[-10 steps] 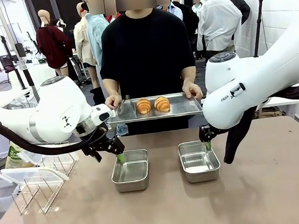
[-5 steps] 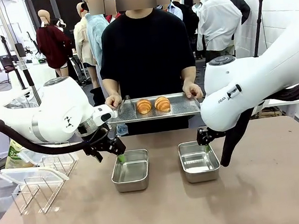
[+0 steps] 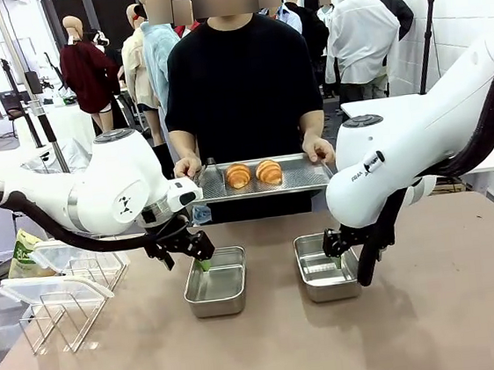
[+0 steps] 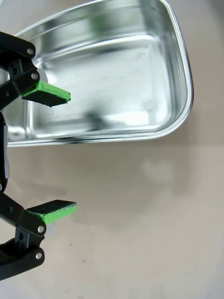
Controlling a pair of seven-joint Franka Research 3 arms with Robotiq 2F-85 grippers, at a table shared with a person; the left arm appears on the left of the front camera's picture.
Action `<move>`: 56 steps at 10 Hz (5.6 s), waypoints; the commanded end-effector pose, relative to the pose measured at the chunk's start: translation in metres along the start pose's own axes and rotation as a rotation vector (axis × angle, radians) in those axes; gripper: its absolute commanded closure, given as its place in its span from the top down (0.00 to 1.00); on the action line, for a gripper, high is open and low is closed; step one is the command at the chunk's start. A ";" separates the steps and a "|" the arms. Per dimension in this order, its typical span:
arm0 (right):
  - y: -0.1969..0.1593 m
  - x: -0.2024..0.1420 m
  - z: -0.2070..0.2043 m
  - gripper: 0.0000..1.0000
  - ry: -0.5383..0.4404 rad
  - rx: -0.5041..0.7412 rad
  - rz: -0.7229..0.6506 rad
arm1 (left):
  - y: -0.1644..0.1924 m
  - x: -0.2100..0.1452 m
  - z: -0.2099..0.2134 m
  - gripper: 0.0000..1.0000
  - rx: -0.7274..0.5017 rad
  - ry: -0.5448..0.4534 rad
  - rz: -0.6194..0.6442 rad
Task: Place the bread in airtight containers.
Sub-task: Lift both Airtight Container, then once an object is inside an Airtight Container , place the container in the center of the table.
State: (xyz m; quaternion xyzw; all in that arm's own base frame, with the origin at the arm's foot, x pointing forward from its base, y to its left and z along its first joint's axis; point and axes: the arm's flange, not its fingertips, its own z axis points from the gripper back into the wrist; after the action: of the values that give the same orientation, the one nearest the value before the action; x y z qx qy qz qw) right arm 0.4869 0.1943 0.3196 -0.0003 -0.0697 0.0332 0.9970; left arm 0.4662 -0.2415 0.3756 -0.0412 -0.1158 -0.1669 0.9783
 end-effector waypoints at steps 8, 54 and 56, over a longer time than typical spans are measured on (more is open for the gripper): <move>-0.004 0.003 -0.002 1.00 0.017 0.008 -0.035 | -0.012 0.026 -0.046 1.00 0.133 0.096 0.178; -0.041 -0.076 0.175 0.00 -0.066 0.020 -0.122 | 0.011 -0.023 0.156 0.00 0.055 -0.028 0.258; -0.041 -0.076 0.175 0.00 -0.066 0.020 -0.122 | 0.011 -0.023 0.156 0.00 0.055 -0.028 0.258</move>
State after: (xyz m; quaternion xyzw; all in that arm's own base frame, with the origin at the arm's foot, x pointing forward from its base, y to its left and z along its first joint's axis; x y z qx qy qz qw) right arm 0.3918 0.1474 0.4798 0.0107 -0.1009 -0.0214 0.9946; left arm 0.4147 -0.2065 0.5165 -0.0286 -0.1253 -0.0372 0.9910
